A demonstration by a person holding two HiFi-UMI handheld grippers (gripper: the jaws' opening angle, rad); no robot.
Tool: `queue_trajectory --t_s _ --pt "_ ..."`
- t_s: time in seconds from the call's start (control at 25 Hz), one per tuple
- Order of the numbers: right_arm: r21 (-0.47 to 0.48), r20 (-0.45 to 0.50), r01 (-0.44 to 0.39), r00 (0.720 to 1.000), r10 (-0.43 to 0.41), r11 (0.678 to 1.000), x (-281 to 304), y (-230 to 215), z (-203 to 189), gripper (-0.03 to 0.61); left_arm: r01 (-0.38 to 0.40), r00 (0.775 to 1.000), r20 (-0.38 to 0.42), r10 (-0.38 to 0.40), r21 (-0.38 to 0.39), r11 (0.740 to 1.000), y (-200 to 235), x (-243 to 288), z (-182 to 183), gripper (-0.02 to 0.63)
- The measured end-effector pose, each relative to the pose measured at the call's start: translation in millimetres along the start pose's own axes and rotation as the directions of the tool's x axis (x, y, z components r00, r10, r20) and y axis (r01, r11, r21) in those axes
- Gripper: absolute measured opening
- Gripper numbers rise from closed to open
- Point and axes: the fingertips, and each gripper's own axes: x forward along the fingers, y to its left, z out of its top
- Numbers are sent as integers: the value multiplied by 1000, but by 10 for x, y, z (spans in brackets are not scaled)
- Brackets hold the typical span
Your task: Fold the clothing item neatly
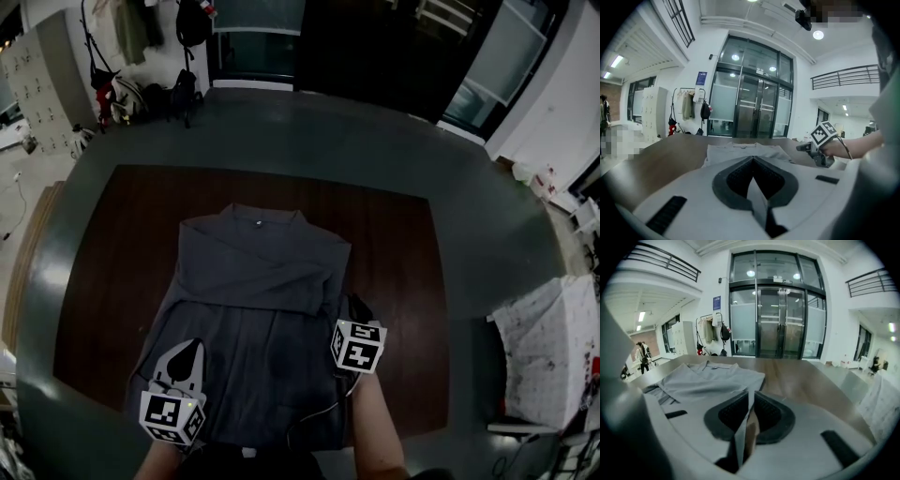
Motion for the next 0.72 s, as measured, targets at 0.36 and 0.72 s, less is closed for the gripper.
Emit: queue_trajectory --t_s 0.36,0.72 --pt "65 293 -21 956 1 998 -1291 158 -245 -9 54 998 39 -54 2 999 70 -718 -214 8" --pt "151 488 84 860 -148 985 -3115 718 -1089 -9 116 992 46 -119 61 991 407 -2359 -817 8"
